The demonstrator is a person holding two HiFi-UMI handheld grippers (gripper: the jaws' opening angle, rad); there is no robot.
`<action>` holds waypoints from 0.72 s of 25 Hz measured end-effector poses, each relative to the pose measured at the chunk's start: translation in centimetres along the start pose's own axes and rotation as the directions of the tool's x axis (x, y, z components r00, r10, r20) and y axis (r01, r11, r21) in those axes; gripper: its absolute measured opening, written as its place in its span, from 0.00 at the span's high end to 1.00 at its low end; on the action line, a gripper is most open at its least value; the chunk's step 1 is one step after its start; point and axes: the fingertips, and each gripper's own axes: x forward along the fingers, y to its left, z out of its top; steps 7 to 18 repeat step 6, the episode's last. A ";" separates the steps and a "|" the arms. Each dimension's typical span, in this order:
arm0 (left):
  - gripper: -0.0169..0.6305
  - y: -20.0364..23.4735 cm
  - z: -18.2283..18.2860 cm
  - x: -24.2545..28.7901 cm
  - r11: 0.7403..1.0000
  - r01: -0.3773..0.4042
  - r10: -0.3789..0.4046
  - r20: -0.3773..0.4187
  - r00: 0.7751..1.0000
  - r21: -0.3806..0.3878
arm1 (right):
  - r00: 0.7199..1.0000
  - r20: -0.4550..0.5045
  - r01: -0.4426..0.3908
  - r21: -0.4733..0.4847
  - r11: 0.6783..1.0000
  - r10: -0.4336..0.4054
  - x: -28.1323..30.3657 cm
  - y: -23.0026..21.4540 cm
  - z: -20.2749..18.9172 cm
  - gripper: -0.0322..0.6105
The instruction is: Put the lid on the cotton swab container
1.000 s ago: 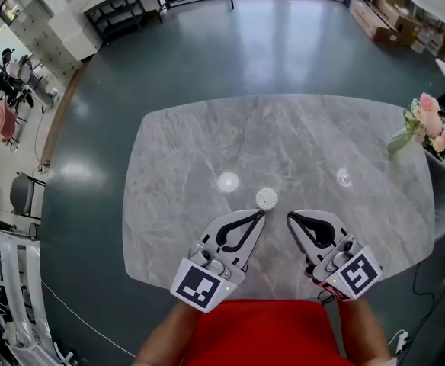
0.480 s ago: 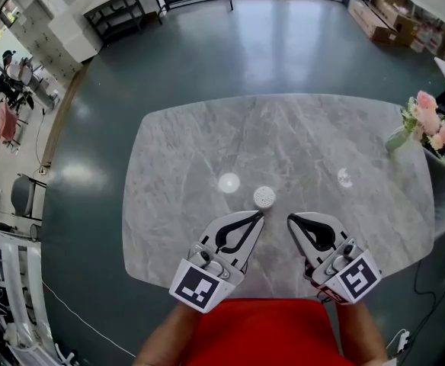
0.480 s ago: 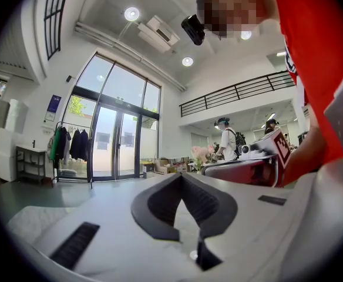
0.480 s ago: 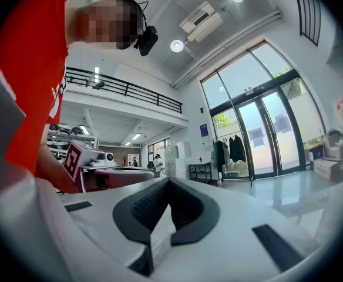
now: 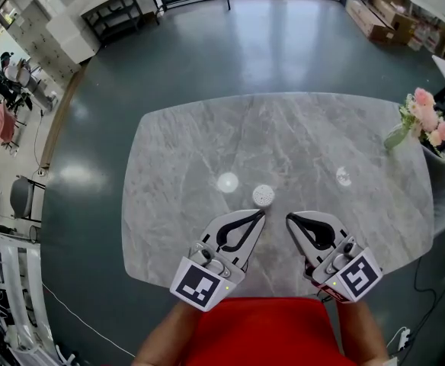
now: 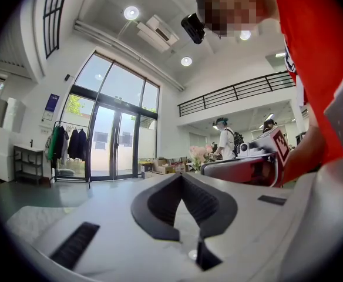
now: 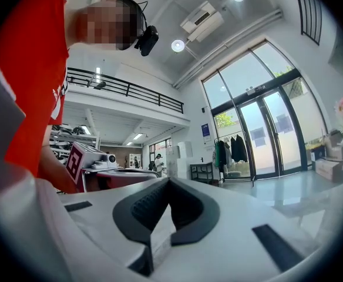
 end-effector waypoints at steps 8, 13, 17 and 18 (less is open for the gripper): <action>0.94 0.3 0.3 -0.3 1.000 0.002 -0.002 -0.001 1.000 -0.008 | 1.000 -0.003 -0.009 -0.003 1.000 0.009 0.4 0.3 0.5 0.92; 0.94 0.3 0.3 -0.3 1.000 0.002 -0.002 -0.001 1.000 -0.008 | 1.000 -0.003 -0.009 -0.003 1.000 0.009 0.4 0.3 0.5 0.92; 0.94 0.3 0.3 -0.3 1.000 0.002 -0.002 -0.001 1.000 -0.008 | 1.000 -0.003 -0.009 -0.003 1.000 0.009 0.4 0.3 0.5 0.92; 0.94 0.3 0.3 -0.3 1.000 0.002 -0.002 -0.001 1.000 -0.008 | 1.000 -0.003 -0.009 -0.003 1.000 0.009 0.4 0.3 0.5 0.92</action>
